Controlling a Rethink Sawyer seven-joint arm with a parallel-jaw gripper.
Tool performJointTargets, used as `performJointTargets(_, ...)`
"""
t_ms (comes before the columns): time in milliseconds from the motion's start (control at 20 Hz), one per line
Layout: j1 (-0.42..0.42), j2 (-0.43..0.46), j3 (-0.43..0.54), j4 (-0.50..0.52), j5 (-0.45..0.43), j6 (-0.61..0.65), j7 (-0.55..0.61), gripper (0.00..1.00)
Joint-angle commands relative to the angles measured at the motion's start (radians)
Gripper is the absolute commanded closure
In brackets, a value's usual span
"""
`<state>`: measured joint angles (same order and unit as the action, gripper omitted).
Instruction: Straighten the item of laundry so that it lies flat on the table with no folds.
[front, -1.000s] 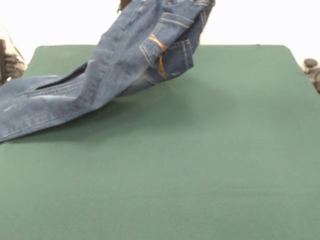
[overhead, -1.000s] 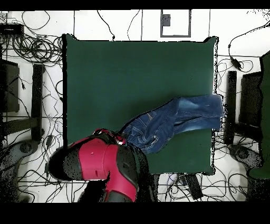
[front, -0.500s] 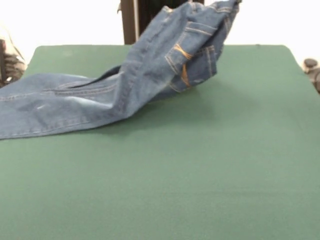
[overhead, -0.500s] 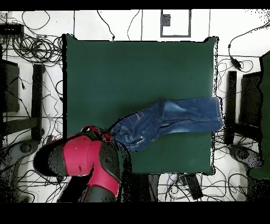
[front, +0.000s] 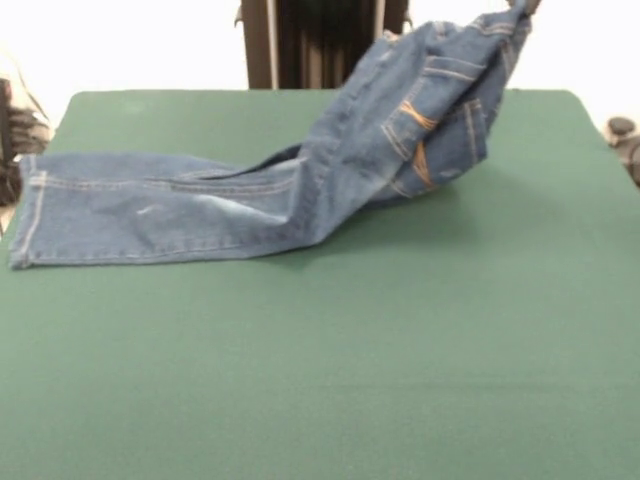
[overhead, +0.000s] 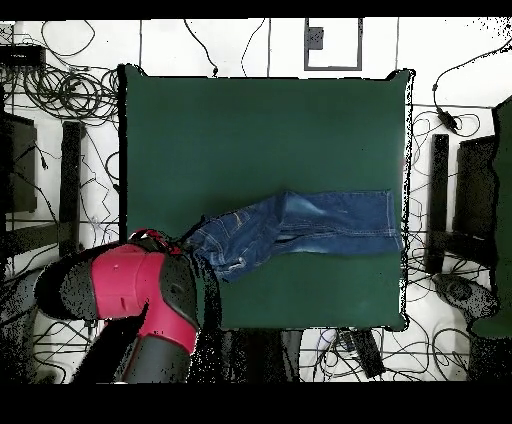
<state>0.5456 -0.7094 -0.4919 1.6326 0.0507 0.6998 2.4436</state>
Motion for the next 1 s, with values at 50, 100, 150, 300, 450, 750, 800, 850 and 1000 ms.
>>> performJointTargets(50,0.023,0.025,0.063,-0.056,0.095,0.083,0.27,1.0)
performJointTargets(100,0.024,0.026,0.06,-0.053,0.095,0.083,0.267,1.0)
performJointTargets(150,0.03,0.024,0.053,-0.053,0.095,0.09,0.268,1.0)
performJointTargets(300,0.035,0.01,0.045,-0.047,0.094,0.103,0.257,1.0)
performJointTargets(450,0.024,0.001,0.054,-0.036,0.091,0.096,0.229,0.0)
performJointTargets(750,0.005,-0.015,0.04,-0.036,0.055,0.077,0.174,0.0)
performJointTargets(800,-0.002,-0.022,0.03,-0.032,0.044,0.06,0.162,0.0)
performJointTargets(850,-0.025,-0.035,0.042,-0.014,0.05,0.041,0.145,0.0)
performJointTargets(1000,-0.087,-0.08,0.052,0.024,0.033,0.012,0.07,0.0)
